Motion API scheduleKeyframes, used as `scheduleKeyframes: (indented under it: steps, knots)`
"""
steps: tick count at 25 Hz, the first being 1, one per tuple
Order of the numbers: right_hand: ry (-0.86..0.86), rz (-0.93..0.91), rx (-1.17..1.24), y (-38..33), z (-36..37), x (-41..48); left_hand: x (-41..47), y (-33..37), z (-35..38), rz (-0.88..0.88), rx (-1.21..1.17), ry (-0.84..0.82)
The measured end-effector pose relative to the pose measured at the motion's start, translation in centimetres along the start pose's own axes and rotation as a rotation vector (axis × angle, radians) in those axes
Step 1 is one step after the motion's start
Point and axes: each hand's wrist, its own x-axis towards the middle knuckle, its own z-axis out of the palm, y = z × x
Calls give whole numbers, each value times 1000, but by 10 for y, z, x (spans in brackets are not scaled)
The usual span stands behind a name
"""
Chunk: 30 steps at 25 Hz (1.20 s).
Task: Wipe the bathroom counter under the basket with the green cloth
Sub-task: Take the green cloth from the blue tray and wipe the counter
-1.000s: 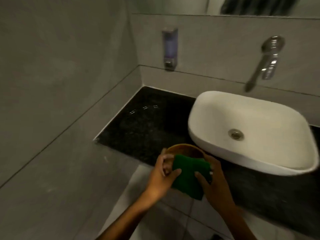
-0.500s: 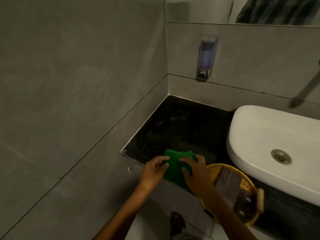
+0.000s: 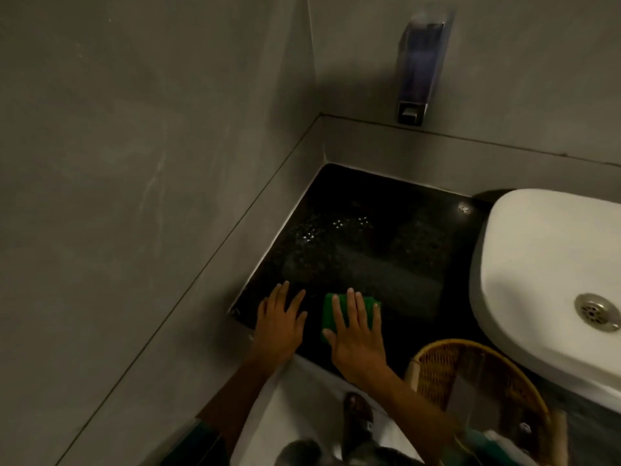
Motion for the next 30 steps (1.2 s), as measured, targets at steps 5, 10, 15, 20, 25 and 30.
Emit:
scheduleKeyframes:
  steps: [5,10,15,20,25,30]
  knots:
    - [102,174,-20,36,-15,58,35,-28,25,46,39,13]
    - [140,46,-3,42,-18,71,43,-34,28,50,-86,103]
    - [134,-236,-152,-25,-12,136,46,-42,33,-57,-155,196]
    - [87,-296,-445,-19,-48,221,47,-42,34,-42,-139,179]
    - [125,248,-22,95,-81,218,49,-39,28,-69,-167,162]
    - [214,232,62,42,-31,150,111,-14,19,59,-173,189]
